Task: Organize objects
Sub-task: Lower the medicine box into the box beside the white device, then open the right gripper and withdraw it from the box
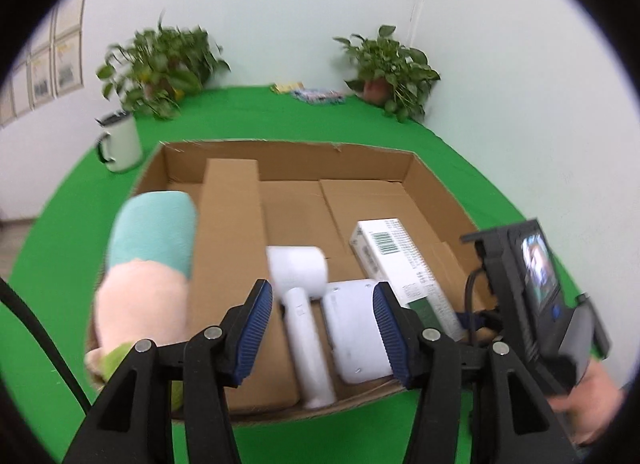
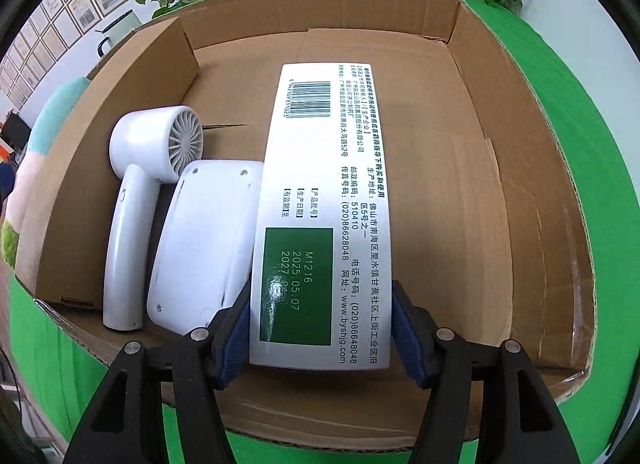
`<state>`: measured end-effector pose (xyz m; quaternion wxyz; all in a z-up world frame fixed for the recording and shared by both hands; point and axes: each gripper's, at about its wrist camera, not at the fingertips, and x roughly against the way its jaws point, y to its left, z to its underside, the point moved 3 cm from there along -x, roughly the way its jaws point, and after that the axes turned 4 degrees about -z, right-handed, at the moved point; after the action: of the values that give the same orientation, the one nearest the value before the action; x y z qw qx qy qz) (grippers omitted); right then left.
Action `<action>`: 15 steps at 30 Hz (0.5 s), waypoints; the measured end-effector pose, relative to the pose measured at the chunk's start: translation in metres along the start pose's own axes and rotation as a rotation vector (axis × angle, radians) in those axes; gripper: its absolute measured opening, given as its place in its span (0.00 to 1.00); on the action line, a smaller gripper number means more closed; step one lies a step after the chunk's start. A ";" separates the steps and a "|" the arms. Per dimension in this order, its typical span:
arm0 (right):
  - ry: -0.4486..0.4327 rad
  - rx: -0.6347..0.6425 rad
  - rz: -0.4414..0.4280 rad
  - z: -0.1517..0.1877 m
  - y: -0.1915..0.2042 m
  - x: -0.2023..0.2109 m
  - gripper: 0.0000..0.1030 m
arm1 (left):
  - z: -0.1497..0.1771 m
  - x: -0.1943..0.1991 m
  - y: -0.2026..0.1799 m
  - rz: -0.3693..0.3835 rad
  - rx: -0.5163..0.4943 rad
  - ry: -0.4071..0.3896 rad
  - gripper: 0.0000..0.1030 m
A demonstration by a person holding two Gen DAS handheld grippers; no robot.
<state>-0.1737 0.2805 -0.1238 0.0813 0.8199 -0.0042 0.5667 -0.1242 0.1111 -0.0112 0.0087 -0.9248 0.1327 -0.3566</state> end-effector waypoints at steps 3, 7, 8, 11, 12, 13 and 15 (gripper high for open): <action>-0.032 0.004 -0.019 0.003 0.001 0.009 0.71 | 0.014 0.020 0.013 -0.052 -0.011 -0.032 0.51; -0.171 0.051 -0.033 0.018 0.003 0.042 0.94 | 0.028 0.035 0.031 -0.163 0.000 -0.106 0.65; -0.212 0.057 -0.033 0.022 0.003 0.049 0.99 | 0.032 0.038 0.036 -0.197 0.003 -0.133 0.72; -0.402 0.080 0.041 0.043 0.005 0.074 0.99 | 0.044 0.041 0.048 -0.267 0.025 -0.197 0.77; -0.462 0.082 0.067 0.051 0.006 0.079 0.99 | 0.048 0.039 0.052 -0.274 0.034 -0.204 0.77; -0.503 0.085 0.083 0.058 0.008 0.079 0.99 | 0.052 0.036 0.054 -0.279 0.039 -0.204 0.77; -0.541 0.086 0.092 0.067 0.010 0.074 0.99 | 0.059 0.025 0.058 -0.299 0.039 -0.192 0.77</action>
<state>-0.0862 0.2675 -0.0765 0.0164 0.9431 -0.0391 0.3298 -0.0808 0.0445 -0.0451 -0.0138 -0.9636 -0.0149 -0.2665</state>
